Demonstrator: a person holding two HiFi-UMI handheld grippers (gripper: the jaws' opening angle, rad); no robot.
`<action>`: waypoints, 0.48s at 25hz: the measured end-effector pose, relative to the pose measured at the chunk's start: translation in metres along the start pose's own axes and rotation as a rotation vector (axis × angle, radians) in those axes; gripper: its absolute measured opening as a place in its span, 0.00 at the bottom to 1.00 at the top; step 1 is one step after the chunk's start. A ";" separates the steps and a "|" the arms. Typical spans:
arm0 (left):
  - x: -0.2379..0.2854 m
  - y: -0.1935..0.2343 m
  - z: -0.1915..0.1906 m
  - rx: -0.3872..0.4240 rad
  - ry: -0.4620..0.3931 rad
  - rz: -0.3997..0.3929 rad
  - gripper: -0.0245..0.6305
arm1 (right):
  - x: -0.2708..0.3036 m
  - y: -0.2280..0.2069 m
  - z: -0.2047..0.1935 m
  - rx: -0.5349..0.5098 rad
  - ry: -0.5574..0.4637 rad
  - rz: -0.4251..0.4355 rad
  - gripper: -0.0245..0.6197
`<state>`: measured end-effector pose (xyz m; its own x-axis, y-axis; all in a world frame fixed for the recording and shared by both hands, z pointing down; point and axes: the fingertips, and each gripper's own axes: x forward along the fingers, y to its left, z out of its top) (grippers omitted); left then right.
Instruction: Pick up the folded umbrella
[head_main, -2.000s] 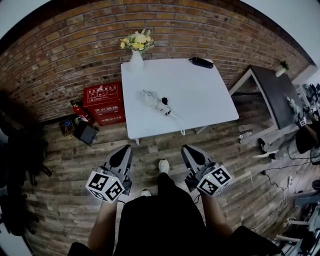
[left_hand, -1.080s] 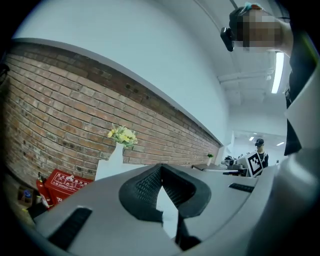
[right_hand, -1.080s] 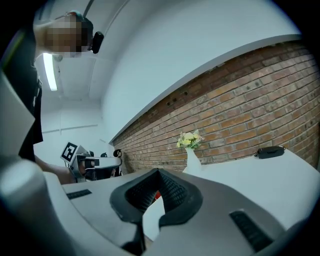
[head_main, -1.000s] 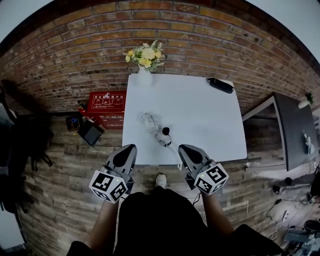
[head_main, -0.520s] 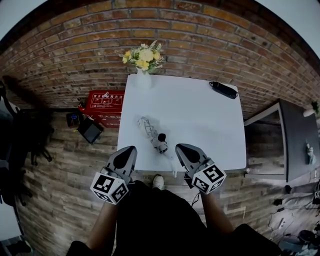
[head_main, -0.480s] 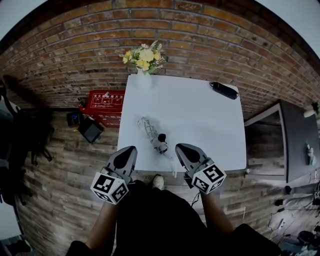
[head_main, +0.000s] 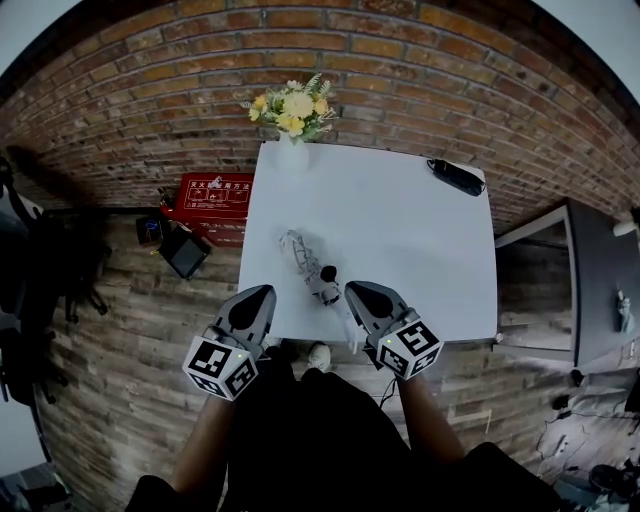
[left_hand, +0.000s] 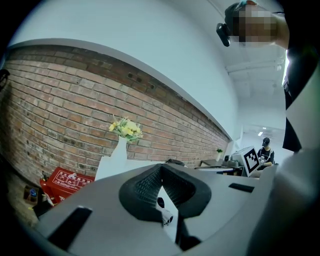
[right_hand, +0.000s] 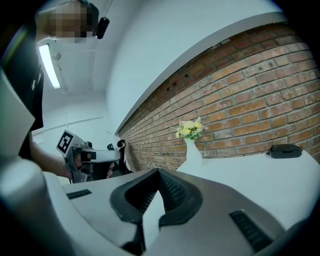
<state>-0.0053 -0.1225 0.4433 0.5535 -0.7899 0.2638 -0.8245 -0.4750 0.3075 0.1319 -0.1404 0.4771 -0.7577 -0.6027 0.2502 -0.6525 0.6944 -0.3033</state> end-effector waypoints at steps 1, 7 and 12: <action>0.001 0.003 -0.001 0.001 0.006 -0.004 0.06 | 0.004 -0.001 -0.002 -0.001 0.004 -0.005 0.07; 0.012 0.022 -0.019 -0.004 0.067 -0.032 0.06 | 0.028 -0.003 -0.021 -0.025 0.074 -0.048 0.07; 0.024 0.037 -0.025 0.000 0.088 -0.058 0.06 | 0.055 -0.007 -0.037 -0.041 0.146 -0.085 0.07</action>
<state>-0.0196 -0.1488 0.4840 0.6085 -0.7239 0.3250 -0.7908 -0.5191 0.3243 0.0947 -0.1644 0.5268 -0.6910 -0.5985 0.4054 -0.7119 0.6606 -0.2383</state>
